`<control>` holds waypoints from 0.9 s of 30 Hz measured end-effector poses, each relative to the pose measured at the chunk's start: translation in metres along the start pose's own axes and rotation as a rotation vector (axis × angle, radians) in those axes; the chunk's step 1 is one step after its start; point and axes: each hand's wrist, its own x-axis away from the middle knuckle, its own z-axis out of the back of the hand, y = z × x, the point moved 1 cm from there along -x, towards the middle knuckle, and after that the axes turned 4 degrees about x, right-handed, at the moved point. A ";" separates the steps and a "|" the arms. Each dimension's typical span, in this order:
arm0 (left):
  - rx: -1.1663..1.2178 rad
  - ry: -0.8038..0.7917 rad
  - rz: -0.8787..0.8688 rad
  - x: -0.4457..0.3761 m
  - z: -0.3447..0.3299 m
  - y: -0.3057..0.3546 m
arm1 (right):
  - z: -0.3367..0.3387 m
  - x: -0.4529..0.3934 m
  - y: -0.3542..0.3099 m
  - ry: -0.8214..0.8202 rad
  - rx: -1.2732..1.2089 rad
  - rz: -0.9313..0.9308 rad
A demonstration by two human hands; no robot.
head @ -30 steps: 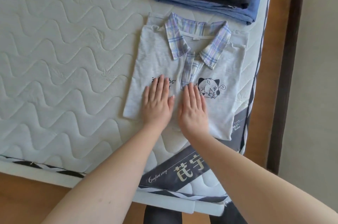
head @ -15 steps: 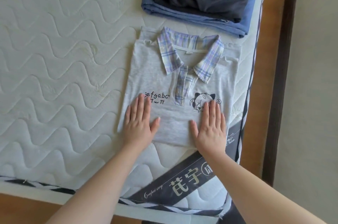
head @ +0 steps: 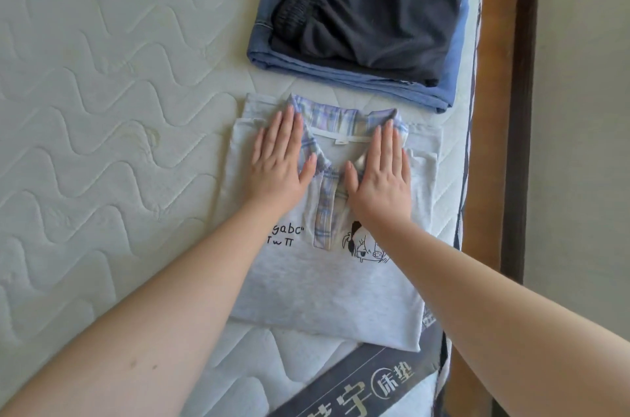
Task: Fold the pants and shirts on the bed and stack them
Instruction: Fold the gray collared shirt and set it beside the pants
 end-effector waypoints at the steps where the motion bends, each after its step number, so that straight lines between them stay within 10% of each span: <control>1: -0.031 -0.034 -0.014 -0.005 -0.006 -0.002 | -0.003 -0.005 0.002 -0.015 0.027 0.018; 11: -0.081 -0.170 0.086 -0.009 -0.008 0.001 | -0.001 -0.010 0.002 -0.055 0.012 0.038; 16: 0.177 0.149 0.081 -0.038 0.026 -0.003 | 0.028 -0.033 0.017 0.112 -0.344 -0.109; 27: 0.294 -0.130 0.220 -0.114 0.052 -0.039 | 0.043 -0.082 0.056 0.093 -0.316 -0.197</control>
